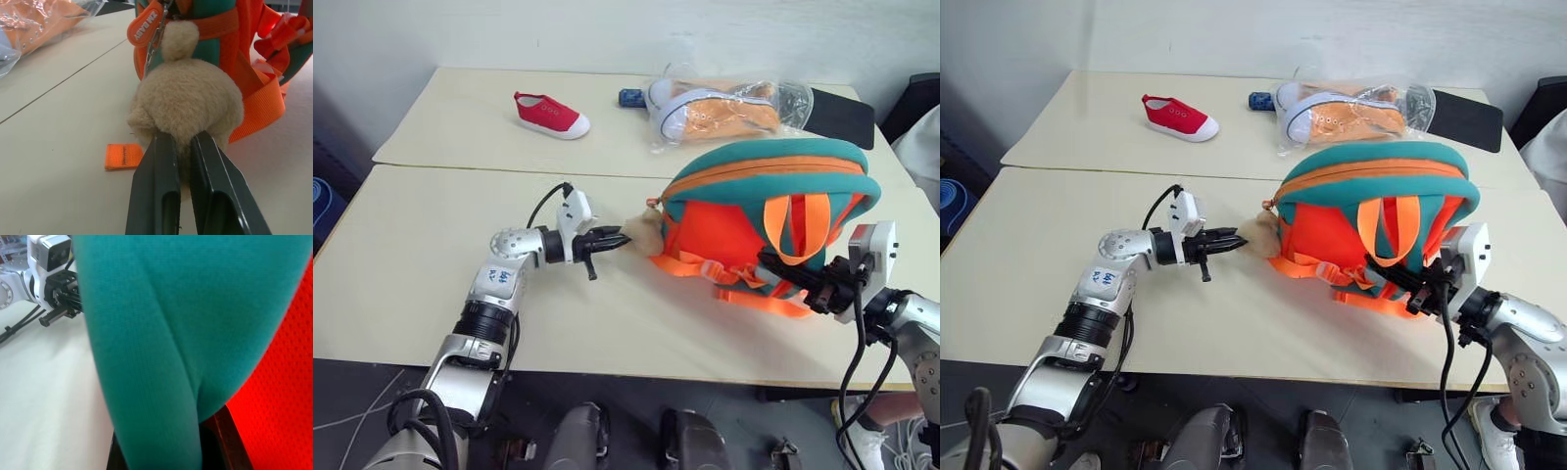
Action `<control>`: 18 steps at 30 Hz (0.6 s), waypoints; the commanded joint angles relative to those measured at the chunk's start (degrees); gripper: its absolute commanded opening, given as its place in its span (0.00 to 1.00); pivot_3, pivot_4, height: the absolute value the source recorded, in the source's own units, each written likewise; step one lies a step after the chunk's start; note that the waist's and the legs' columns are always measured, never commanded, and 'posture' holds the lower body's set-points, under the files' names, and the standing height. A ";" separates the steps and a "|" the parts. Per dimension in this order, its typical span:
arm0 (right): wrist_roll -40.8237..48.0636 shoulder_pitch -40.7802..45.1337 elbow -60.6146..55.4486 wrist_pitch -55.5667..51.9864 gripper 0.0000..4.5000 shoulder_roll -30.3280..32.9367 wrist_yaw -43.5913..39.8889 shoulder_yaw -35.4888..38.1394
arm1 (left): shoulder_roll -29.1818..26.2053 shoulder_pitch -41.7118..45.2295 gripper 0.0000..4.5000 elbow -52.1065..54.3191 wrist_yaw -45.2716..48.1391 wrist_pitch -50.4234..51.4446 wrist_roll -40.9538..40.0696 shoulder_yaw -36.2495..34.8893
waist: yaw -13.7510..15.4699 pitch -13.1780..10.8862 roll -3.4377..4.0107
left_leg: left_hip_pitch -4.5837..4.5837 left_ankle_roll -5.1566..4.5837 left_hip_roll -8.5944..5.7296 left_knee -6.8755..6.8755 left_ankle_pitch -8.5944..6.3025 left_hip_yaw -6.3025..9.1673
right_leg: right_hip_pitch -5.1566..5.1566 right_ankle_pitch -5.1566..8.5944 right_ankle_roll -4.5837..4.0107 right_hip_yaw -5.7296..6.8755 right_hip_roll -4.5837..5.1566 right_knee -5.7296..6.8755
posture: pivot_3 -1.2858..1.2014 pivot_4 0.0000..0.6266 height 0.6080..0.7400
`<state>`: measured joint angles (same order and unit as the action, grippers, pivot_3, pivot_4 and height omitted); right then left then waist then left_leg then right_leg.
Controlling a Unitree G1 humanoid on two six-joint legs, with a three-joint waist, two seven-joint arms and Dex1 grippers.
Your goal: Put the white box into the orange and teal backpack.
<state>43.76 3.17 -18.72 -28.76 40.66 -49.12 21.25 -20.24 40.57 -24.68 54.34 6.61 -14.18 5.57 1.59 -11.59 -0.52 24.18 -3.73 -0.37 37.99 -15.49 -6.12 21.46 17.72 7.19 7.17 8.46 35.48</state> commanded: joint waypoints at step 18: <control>-14.39 -16.69 13.33 25.65 1.00 11.19 -23.04 12.04 | -23.99 -36.67 0.95 29.99 10.76 -0.26 -7.98 -18.55 | -0.11 0.01 0.08 | -0.10 0.35 0.03 -0.23 -0.29 -0.06 | 0.01 -0.01 -0.03 -0.52 0.06 -0.46 | 0.52 0.24 1.00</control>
<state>30.91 -13.46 -9.05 -7.29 51.29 -70.04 31.75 -43.71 5.69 1.97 65.83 8.23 -21.08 -10.40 1.48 -11.58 -0.45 24.08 -3.36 -0.34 37.75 -15.80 -6.15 21.48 17.71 7.15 6.64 8.54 35.01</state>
